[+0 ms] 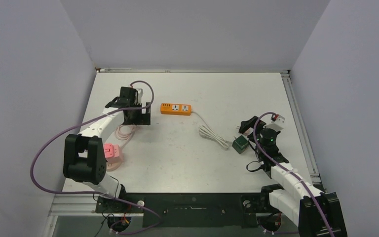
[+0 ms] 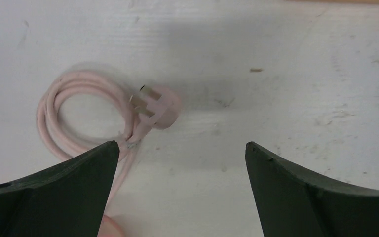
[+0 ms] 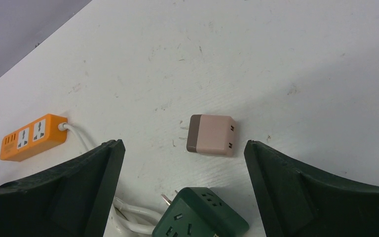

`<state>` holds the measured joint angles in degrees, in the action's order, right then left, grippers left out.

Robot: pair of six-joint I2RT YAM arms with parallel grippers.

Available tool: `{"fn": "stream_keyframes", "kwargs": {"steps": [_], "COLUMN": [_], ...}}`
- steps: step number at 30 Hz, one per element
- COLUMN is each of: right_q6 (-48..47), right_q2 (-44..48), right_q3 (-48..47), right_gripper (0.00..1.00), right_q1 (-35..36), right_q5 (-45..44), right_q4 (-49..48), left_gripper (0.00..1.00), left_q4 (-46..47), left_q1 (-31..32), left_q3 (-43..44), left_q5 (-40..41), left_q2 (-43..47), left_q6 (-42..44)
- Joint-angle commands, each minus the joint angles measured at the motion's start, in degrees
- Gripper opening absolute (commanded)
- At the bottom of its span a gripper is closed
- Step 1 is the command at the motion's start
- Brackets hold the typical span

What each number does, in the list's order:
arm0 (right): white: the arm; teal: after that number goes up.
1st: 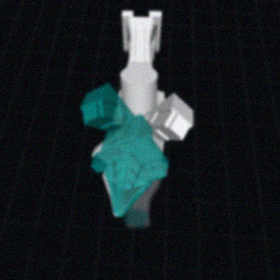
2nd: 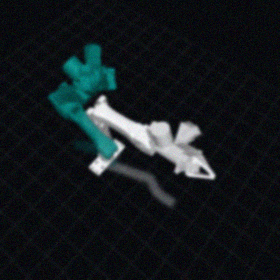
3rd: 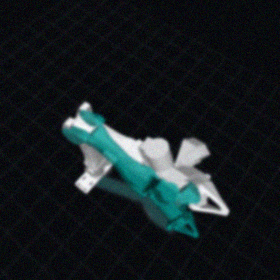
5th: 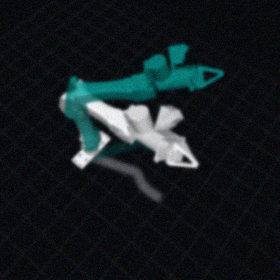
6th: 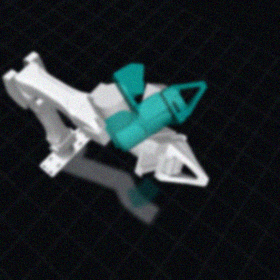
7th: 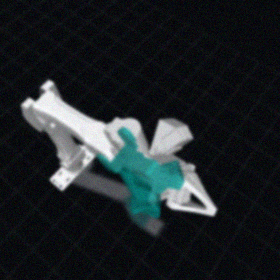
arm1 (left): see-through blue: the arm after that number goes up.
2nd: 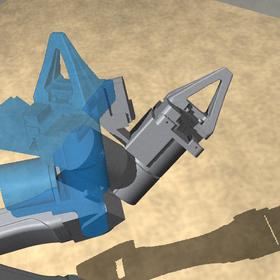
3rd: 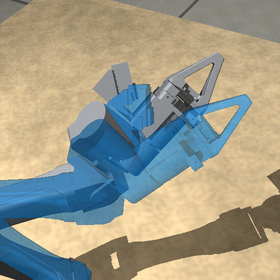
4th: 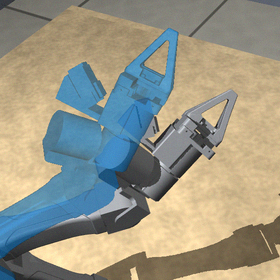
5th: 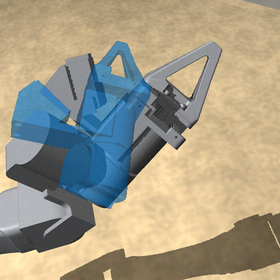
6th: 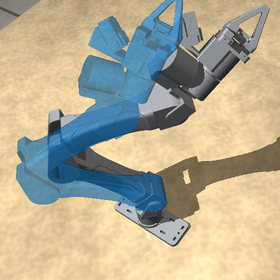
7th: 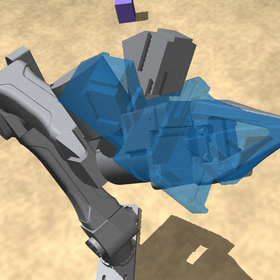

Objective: Pull the plug off the socket

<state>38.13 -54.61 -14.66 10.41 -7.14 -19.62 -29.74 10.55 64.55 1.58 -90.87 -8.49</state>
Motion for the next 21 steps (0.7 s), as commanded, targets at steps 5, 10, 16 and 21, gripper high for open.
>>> {"fn": "stream_keyframes", "kwargs": {"steps": [5, 10, 16, 21], "right_q6": [-0.6, -0.3, -0.1, 0.0], "right_q2": [0.6, -0.1, -0.2, -0.7], "right_q3": [0.3, 0.4, 0.5, 0.3], "right_gripper": [0.96, 0.95, 0.95, 0.95], "right_q1": [-0.5, -0.5, -0.6, -0.7], "right_q5": [-1.4, -1.5, -1.1, -1.0], "right_q4": [-1.0, -1.3, -1.5, -1.4], "left_gripper": [0.98, 0.93, 0.8, 0.79], "left_q4": [-4.7, -7.0, -6.1, -6.5], "left_q1": [-6.6, -6.9, -6.7, -5.9], "left_q3": [-3.5, -1.4, 0.6, 1.9], "left_q5": [-1.6, -1.6, -0.6, 1.6], "left_q2": [-0.7, -5.0, -7.2, -8.7], "left_q6": [1.7, 1.8, 2.8, 2.8]}}
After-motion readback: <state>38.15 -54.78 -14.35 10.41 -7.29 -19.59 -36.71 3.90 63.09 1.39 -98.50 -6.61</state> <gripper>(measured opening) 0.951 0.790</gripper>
